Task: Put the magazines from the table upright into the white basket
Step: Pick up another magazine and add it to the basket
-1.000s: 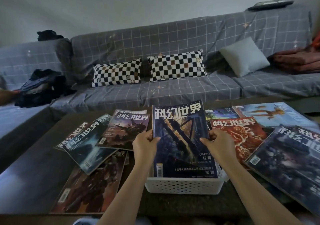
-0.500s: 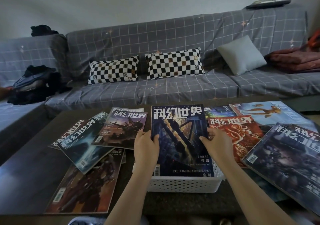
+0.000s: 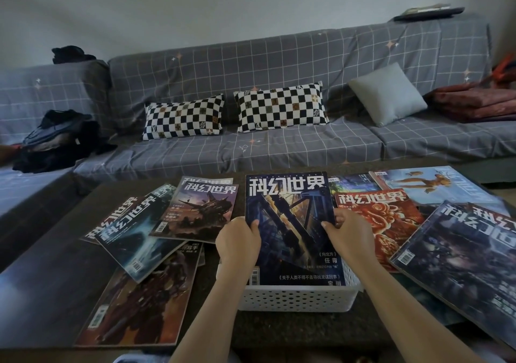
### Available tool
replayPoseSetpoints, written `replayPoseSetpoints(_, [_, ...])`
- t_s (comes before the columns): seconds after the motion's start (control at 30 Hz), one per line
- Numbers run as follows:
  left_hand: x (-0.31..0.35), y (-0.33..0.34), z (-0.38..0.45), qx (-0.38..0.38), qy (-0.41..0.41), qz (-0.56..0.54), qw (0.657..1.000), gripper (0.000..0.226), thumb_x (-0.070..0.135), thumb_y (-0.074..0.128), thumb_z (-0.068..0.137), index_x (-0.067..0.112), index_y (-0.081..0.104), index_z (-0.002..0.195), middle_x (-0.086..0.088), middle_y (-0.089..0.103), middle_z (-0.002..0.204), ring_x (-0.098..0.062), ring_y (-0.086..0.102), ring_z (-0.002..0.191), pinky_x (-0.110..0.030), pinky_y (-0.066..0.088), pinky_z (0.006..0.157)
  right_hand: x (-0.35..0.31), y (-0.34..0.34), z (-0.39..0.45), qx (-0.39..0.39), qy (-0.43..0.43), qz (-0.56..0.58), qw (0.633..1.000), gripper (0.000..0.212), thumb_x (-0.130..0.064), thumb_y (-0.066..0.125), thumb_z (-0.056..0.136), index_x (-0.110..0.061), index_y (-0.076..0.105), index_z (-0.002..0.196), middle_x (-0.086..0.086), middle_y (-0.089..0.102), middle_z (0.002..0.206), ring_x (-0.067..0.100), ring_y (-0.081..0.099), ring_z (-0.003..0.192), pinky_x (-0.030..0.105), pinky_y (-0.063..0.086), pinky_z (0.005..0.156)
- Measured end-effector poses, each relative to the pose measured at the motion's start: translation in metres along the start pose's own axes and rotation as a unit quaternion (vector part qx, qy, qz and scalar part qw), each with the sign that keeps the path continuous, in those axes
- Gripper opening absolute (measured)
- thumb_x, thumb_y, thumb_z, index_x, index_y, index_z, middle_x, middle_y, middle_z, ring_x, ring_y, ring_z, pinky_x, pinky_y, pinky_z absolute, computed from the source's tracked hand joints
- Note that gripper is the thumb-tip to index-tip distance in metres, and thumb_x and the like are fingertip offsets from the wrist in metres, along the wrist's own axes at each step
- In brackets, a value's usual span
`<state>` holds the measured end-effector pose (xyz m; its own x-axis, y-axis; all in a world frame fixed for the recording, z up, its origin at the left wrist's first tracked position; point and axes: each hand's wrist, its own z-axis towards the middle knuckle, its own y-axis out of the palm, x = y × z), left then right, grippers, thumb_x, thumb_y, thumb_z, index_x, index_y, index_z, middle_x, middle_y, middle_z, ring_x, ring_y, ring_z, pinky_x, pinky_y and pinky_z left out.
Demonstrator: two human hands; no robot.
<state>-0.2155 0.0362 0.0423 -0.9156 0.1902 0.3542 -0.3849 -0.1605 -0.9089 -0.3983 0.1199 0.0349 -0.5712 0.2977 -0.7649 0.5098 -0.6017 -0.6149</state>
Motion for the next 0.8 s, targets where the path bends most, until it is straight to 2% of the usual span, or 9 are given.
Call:
replayPoseSetpoints(0.13, [0.002, -0.005, -0.006, -0.021, 0.014, -0.019, 1.0, 0.038, 0.044, 0.042, 0.098, 0.012, 0.063, 0.104, -0.002, 0.067, 0.093, -0.015, 0.06, 0.075, -0.025, 0.041, 0.06, -0.005, -0.005, -0.004, -0.017, -0.007, 0.03, 0.999, 0.023, -0.02, 0.068, 0.084, -0.015, 0.068, 0.105, -0.005, 0.067, 0.085, 0.001, 0.056, 0.069, 0.017, 0.045, 0.057])
replayPoseSetpoints(0.17, [0.002, -0.007, -0.007, -0.024, 0.019, -0.03, 0.999, 0.039, 0.045, 0.041, 0.098, 0.012, 0.061, 0.105, -0.003, 0.067, 0.095, -0.015, 0.061, 0.078, -0.025, 0.042, 0.062, -0.007, -0.007, -0.005, -0.018, -0.008, 0.034, 0.999, 0.023, -0.022, 0.068, 0.083, -0.014, 0.067, 0.105, -0.004, 0.066, 0.086, 0.003, 0.057, 0.069, 0.02, 0.048, 0.058])
replayPoseSetpoints(0.27, [0.0, -0.016, -0.01, -0.019, 0.06, -0.099, 0.993, 0.039, 0.044, 0.041, 0.098, 0.013, 0.056, 0.117, -0.002, 0.066, 0.106, -0.018, 0.063, 0.095, -0.029, 0.049, 0.074, -0.016, -0.009, -0.011, 0.018, -0.007, 0.058, 0.998, 0.042, -0.027, 0.068, 0.083, -0.015, 0.059, 0.122, 0.006, 0.059, 0.115, 0.008, 0.059, 0.072, 0.023, 0.05, 0.068])
replayPoseSetpoints(0.37, [-0.004, -0.032, -0.007, -0.018, 0.073, -0.194, 0.978, 0.044, 0.041, 0.044, 0.098, 0.017, 0.05, 0.134, 0.001, 0.065, 0.119, -0.018, 0.06, 0.112, -0.038, 0.051, 0.092, -0.041, -0.005, -0.018, 0.03, -0.044, 0.089, 0.995, 0.045, -0.03, 0.068, 0.083, -0.018, 0.055, 0.125, -0.004, 0.059, 0.105, 0.004, 0.057, 0.075, 0.017, 0.046, 0.062])
replayPoseSetpoints(0.43, [-0.01, -0.044, -0.001, -0.001, 0.065, -0.233, 0.97, 0.043, 0.04, 0.046, 0.098, 0.019, 0.05, 0.135, 0.005, 0.067, 0.112, -0.009, 0.063, 0.099, -0.032, 0.054, 0.085, -0.062, 0.001, -0.02, 0.009, -0.062, 0.12, 0.991, 0.041, -0.029, 0.068, 0.083, -0.018, 0.058, 0.121, -0.011, 0.06, 0.09, 0.002, 0.057, 0.074, 0.015, 0.046, 0.06])
replayPoseSetpoints(0.5, [-0.02, -0.053, 0.004, 0.025, 0.064, -0.252, 0.965, 0.035, 0.036, 0.048, 0.098, 0.021, 0.055, 0.129, 0.016, 0.065, 0.084, 0.002, 0.061, 0.072, -0.019, 0.05, 0.065, -0.082, 0.009, -0.022, -0.007, -0.078, 0.146, 0.986, 0.036, -0.028, 0.068, 0.083, -0.019, 0.06, 0.116, -0.017, 0.058, 0.082, -0.001, 0.056, 0.071, 0.009, 0.043, 0.056])
replayPoseSetpoints(0.57, [-0.031, -0.061, 0.011, 0.031, 0.063, -0.257, 0.964, 0.032, 0.034, 0.048, 0.098, 0.023, 0.056, 0.126, 0.018, 0.058, 0.07, 0.002, 0.058, 0.058, -0.016, 0.046, 0.052, -0.099, 0.021, -0.022, -0.03, -0.098, 0.16, 0.982, 0.034, -0.028, 0.067, 0.084, -0.02, 0.06, 0.116, -0.018, 0.057, 0.08, -0.003, 0.055, 0.072, 0.005, 0.041, 0.054])
replayPoseSetpoints(0.7, [-0.057, -0.067, 0.03, 0.01, 0.055, -0.263, 0.963, 0.035, 0.04, 0.046, 0.097, 0.028, 0.052, 0.129, 0.013, 0.064, 0.088, 0.006, 0.059, 0.064, -0.008, 0.04, 0.046, -0.127, 0.054, -0.019, -0.083, -0.11, 0.166, 0.977, 0.033, -0.029, 0.065, 0.085, -0.021, 0.059, 0.117, -0.017, 0.056, 0.085, -0.006, 0.053, 0.075, 0.007, 0.038, 0.059])
replayPoseSetpoints(0.8, [-0.085, -0.065, 0.045, -0.002, 0.048, -0.26, 0.964, 0.038, 0.044, 0.049, 0.095, 0.029, 0.052, 0.13, 0.021, 0.061, 0.089, 0.012, 0.056, 0.071, -0.005, 0.042, 0.05, -0.147, 0.088, -0.015, -0.139, -0.107, 0.172, 0.969, 0.035, -0.028, 0.064, 0.086, -0.02, 0.058, 0.12, -0.012, 0.061, 0.094, -0.001, 0.06, 0.081, 0.013, 0.05, 0.066])
